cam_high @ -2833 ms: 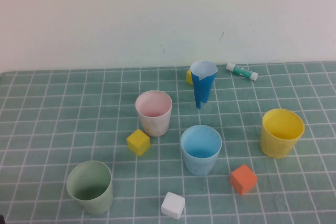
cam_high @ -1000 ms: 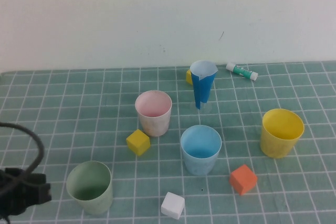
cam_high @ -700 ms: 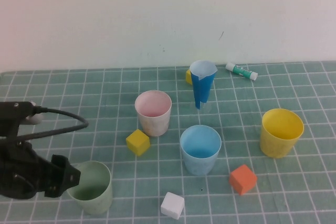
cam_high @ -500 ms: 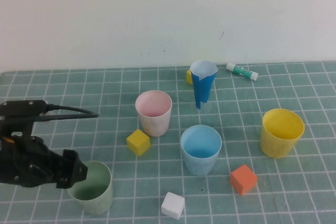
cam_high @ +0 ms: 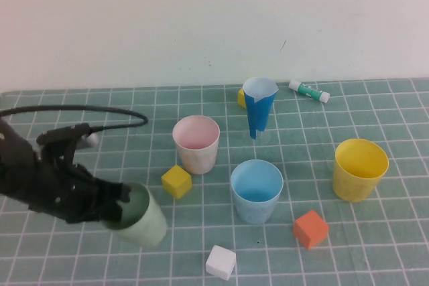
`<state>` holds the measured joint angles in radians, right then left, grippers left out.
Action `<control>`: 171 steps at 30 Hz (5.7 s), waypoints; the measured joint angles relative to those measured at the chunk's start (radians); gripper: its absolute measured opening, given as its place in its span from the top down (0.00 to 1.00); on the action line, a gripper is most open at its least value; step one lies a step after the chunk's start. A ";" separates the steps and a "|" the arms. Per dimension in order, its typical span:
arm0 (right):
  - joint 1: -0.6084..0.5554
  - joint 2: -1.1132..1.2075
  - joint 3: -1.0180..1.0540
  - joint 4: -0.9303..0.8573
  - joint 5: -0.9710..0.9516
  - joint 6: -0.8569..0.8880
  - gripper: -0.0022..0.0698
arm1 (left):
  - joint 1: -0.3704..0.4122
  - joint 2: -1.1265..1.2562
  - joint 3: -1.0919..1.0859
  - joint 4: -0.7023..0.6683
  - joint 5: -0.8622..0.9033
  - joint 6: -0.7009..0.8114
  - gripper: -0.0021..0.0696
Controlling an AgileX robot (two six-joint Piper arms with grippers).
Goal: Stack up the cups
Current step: Pick up the green cup, then place the green cup on the pink cup, then pick up the yellow cup, then place the yellow cup on the blue cup, then pick up the blue cup, then place the blue cup on the green cup
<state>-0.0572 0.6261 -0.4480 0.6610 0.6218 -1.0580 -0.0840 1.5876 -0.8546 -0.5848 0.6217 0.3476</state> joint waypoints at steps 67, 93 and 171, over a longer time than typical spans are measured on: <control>0.104 0.953 -0.580 0.054 0.093 -0.307 0.90 | -0.200 -0.607 -0.084 0.729 -0.146 -0.360 0.97; 0.148 1.211 -0.688 0.050 -0.105 -0.345 0.92 | -0.200 -0.944 0.416 0.807 -0.576 -0.360 0.97; 0.597 1.698 -1.825 -0.322 0.377 0.188 0.89 | -0.200 -1.063 0.416 0.818 -0.574 -0.434 0.97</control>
<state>0.5398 2.3240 -2.2730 0.3394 0.9992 -0.8699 -0.2838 0.5245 -0.4381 0.2328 0.0473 -0.0865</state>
